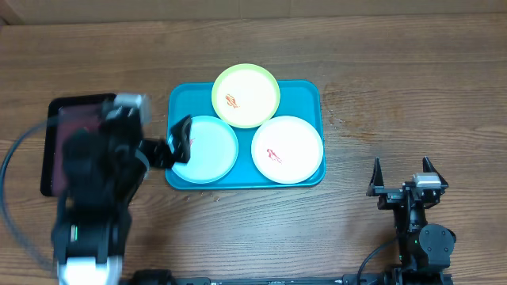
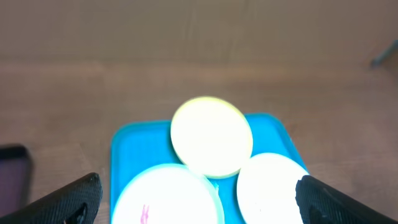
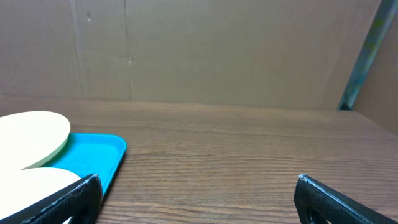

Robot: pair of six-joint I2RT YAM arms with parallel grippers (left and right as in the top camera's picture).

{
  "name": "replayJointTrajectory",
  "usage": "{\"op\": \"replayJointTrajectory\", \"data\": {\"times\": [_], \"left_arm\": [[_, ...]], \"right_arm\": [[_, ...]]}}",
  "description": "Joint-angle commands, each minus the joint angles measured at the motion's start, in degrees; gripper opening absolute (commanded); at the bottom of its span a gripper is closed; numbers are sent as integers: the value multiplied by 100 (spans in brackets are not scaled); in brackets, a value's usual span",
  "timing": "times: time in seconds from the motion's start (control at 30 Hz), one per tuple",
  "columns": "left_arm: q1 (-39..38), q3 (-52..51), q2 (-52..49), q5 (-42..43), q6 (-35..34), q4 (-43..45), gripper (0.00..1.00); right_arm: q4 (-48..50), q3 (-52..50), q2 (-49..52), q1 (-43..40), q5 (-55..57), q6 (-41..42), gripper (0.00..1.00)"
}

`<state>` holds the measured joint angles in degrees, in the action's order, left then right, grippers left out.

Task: Clean dirty plates on tray and stack at the side
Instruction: 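Move the left gripper over the water tray and grasp the sponge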

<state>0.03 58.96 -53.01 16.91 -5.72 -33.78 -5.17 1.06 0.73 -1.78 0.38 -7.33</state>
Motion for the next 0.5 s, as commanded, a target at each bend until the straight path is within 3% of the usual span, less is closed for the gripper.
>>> {"op": "replayJointTrajectory", "data": {"times": [0.0,0.17,0.27,0.47], "left_arm": [[155,767,-903,-315,-120,-345,100],[857,2090,-2076,-1576,-1128,-1438,100],[1486,2787,-2736,-1757,-1320,-1993,100],[2240,2986,-3633,-2031,-1215,-1987,100]], "right_arm": [[33,-59,-57,-22,-7,0,100],[33,-59,-57,-22,-7,0,100],[33,-59,-57,-22,-7,0,100],[33,-59,-57,-22,-7,0,100]]}}
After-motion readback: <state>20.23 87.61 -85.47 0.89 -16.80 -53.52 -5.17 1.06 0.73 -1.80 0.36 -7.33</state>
